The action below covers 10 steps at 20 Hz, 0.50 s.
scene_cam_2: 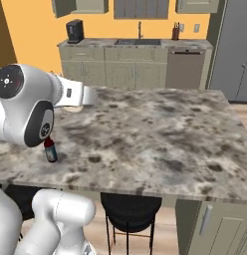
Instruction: Get the candle and the beer from the cabinet and move them to the dining counter.
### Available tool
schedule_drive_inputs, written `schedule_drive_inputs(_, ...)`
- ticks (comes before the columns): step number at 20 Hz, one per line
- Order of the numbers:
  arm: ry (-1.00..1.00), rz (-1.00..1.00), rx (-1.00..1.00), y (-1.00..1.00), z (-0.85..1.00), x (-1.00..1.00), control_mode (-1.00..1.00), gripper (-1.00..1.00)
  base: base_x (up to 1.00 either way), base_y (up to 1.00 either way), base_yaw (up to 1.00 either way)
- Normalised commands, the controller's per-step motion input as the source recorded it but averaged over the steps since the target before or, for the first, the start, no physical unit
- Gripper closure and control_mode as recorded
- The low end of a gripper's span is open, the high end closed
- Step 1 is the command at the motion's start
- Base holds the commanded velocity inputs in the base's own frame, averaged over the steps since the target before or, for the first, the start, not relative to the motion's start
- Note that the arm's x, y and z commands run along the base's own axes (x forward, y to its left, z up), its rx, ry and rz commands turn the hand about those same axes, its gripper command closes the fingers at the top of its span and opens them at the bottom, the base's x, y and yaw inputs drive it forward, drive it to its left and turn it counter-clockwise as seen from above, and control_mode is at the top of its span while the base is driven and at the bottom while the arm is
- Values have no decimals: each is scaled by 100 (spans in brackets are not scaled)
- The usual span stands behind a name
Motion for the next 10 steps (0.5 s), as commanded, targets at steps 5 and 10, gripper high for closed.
schedule_drive_inputs(5, 0, 0, 0, -1, -1, 29, -100, 100, 41, 0, -3)
schedule_drive_inputs(10, 5, 37, -4, -14, -32, 78, -100, 100, 0, 0, 0)
